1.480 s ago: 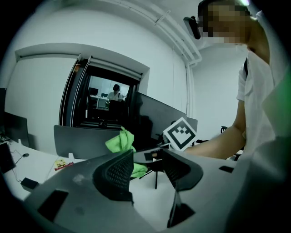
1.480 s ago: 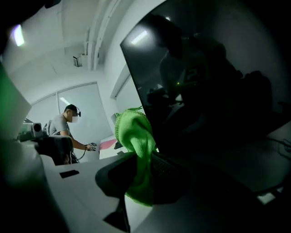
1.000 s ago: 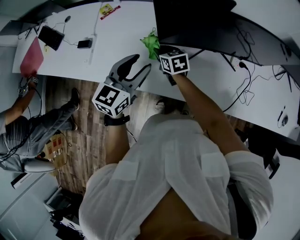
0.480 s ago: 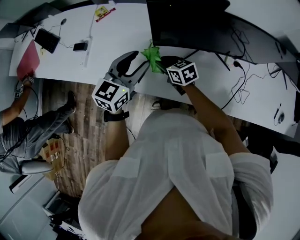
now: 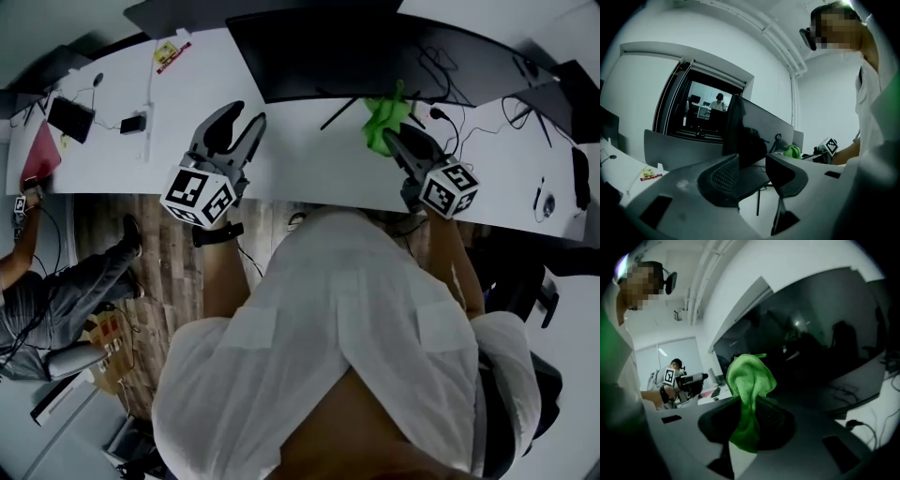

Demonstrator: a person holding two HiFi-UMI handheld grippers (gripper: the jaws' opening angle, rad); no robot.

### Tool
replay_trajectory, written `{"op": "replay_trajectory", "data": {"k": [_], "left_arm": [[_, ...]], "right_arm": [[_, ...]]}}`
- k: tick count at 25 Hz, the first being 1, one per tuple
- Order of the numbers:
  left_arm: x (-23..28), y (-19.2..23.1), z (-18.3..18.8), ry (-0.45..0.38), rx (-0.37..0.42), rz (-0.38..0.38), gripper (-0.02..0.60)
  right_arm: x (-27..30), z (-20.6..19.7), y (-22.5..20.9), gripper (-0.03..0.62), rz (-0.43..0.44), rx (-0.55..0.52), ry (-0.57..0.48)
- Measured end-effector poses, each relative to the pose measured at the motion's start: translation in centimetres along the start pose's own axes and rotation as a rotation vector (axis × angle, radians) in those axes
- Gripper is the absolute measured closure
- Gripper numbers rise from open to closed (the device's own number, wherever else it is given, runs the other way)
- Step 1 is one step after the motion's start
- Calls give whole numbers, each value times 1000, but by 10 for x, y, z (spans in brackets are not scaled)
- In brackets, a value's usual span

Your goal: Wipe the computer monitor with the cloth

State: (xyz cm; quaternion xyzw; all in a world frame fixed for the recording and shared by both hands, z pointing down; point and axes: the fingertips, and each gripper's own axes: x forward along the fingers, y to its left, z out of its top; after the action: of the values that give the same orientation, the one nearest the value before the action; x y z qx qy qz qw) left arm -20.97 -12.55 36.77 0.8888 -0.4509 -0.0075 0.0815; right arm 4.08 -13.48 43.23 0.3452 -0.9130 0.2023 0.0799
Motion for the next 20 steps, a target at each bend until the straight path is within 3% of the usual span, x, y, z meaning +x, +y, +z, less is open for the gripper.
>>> {"op": "replay_trajectory", "data": {"k": [5,10,15,20], "left_arm": [[9,1,15,-80,-13,29,487],[16,7,31,-149,-19,77,528],[25,3,41,-168,-7,82,528],[38,-1,42,-163,3,56,528]], "right_arm": [[-86,66,-49,496,-211,-148,-237],[-153,120,-72,496,-392,-259,-391],[-183,146,-64,497,-505,-433,-412],[-184,154,-57,497,-505,-482,-402]]}}
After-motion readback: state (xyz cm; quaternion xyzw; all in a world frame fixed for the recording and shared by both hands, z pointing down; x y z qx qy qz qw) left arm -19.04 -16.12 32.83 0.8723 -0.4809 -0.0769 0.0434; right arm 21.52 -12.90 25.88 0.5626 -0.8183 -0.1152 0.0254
